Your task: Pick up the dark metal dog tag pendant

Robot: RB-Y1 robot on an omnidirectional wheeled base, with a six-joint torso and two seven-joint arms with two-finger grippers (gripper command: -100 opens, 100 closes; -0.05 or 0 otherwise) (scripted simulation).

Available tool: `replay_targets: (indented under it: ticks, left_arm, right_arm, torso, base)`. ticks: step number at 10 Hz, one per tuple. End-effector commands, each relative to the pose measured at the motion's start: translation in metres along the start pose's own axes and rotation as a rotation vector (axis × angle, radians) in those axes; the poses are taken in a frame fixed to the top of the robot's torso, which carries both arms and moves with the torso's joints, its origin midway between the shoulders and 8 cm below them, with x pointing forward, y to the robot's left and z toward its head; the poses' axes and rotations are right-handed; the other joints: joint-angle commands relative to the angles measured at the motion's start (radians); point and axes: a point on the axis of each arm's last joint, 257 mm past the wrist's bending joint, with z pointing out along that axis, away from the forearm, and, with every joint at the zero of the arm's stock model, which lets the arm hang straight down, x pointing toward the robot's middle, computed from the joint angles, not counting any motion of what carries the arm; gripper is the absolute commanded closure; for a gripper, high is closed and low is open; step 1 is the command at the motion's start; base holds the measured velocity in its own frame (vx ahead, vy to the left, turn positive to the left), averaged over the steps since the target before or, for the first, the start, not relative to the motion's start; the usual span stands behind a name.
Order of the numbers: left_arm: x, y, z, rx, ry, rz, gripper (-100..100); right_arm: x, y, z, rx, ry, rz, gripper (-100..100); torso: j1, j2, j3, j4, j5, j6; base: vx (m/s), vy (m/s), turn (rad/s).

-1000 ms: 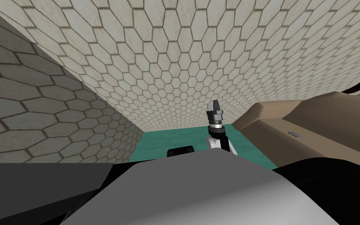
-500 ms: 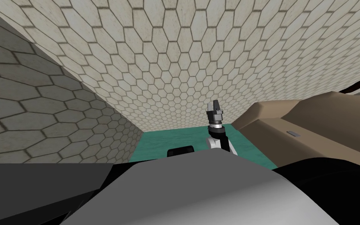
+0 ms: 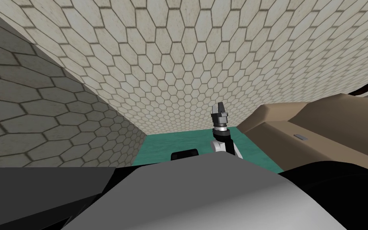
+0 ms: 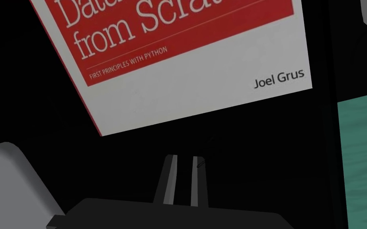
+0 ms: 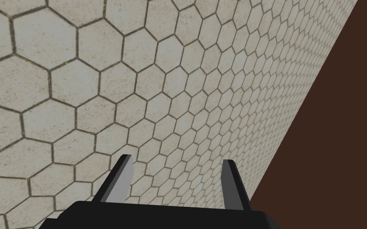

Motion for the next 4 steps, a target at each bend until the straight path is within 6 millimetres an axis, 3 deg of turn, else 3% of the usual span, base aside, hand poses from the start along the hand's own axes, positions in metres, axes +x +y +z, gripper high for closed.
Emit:
replay_targets:
  ticks: [1,3,4]
  left_arm:
    - [-0.0036,-0.0028,-0.007,0.0,0.0,-0.003,100]
    - [-0.0052,-0.0031,-0.0092,0.0,0.0,-0.004,100]
    - [-0.0055,-0.0033,-0.0098,-0.001,0.0,-0.004,0]
  right_arm:
    - [0.0,0.0,0.0,0.0,0.0,0.0,0]
    - [0.0,0.0,0.0,0.0,0.0,0.0,0]
    - [0.0,0.0,0.0,0.0,0.0,0.0,0]
  torso:
    - [0.0,0.0,0.0,0.0,0.0,0.0]
    - [-0.002,0.0,0.0,0.0,-0.001,0.0]
    - [-0.001,0.0,0.0,0.0,0.0,0.0]
  base:
    - [0.011,-0.028,-0.018]
    - [0.01,-0.028,-0.012]
    - [0.0,0.0,0.0]
